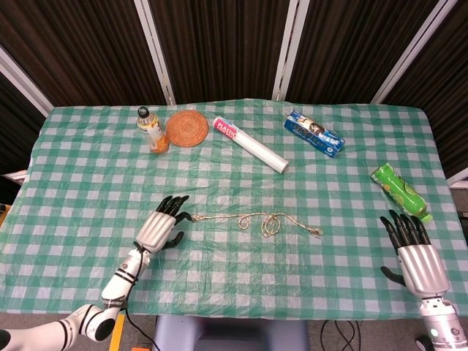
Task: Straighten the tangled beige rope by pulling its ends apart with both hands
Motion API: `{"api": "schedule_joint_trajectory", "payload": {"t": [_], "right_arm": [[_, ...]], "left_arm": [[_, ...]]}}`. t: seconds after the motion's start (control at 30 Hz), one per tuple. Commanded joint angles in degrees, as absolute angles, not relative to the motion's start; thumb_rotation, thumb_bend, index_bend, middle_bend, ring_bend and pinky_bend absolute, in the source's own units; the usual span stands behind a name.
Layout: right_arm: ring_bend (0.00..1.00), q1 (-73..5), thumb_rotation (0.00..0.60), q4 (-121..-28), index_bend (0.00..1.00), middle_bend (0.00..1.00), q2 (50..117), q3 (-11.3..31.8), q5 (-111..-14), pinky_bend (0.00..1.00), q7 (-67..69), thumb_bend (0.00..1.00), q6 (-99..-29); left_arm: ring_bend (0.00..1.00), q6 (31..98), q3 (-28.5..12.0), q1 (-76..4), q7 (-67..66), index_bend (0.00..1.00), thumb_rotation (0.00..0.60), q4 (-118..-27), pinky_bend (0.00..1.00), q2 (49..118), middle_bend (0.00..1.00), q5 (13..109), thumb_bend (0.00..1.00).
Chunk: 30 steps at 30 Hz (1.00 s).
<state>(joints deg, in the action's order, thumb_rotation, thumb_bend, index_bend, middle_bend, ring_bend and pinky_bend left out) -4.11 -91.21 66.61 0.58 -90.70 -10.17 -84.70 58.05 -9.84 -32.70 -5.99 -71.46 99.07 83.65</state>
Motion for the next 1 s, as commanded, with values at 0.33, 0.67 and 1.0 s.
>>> {"api": "schedule_joint_trajectory", "payload": {"t": [0.33,0.67,1.0], "right_arm": [[0.00,-4.26,0.600,-91.52,0.00,0.00,65.54,0.37,-90.48,0.00,-8.61,0.18,-84.00],[0.00,-3.99,0.600,-91.50,0.00,0.00,64.68,0.19,-90.28,0.00,-7.37,0.18,-84.08],[0.00,-3.72,0.600,-91.44,0.00,0.00,64.41,0.15,-90.11,0.00,-7.22,0.18,-84.27]], "left_arm": [[0.00,58.58,-11.32,-38.84,0.18,0.48,0.600,-57.40,0.02,109.13,0.09,83.71,0.46],[0.00,57.52,-11.57,-41.08,-1.51,0.44,0.600,-49.20,0.02,113.89,0.09,81.56,0.44],[0.00,58.15,-10.64,-41.86,-1.57,0.45,0.600,-46.52,0.02,115.72,0.09,81.49,0.44]]}}
